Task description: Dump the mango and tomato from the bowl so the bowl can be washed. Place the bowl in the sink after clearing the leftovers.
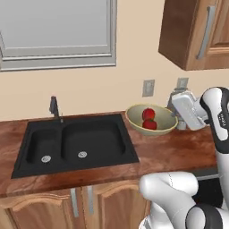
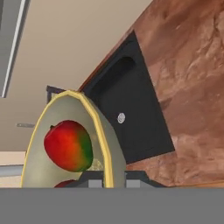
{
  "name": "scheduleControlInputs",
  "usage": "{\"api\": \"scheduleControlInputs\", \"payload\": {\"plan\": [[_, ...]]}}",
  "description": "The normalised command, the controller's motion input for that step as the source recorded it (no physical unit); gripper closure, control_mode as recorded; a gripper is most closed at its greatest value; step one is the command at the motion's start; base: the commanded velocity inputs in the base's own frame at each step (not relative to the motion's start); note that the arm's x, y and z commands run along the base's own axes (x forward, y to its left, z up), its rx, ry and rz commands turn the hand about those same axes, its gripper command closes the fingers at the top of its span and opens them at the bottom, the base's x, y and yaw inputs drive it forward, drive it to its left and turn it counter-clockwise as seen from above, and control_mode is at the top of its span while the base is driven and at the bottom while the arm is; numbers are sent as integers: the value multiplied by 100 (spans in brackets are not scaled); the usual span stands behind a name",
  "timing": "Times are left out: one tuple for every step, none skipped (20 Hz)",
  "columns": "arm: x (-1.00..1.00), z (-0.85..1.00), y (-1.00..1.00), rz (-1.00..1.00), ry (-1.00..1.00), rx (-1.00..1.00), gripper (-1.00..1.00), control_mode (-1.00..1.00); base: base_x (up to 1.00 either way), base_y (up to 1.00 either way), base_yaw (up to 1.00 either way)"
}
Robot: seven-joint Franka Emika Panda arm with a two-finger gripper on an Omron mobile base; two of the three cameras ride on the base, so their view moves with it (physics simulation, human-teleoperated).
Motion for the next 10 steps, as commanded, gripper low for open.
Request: {"api": "scheduleControlInputs", "payload": {"plan": [[0,0,0,0,0,0,100,100,0,100,2],[0,0,0,0,0,0,100,100,0,100,2],[0,0,0,0,0,0,100,100,0,99,1],[0,0,0,0,0,0,100,100,0,92,1],[0,0,0,0,0,0,100,100,0,83,0],[0,0,0,0,0,0,100,100,3,72,0],[0,0,0,0,0,0,100,100,12,57,0],[0,0,0,0,0,0,100,100,17,49,0],[0,0,0,0,0,0,100,100,22,32,0],[0,0,0,0,0,0,100,100,21,25,0]]}}
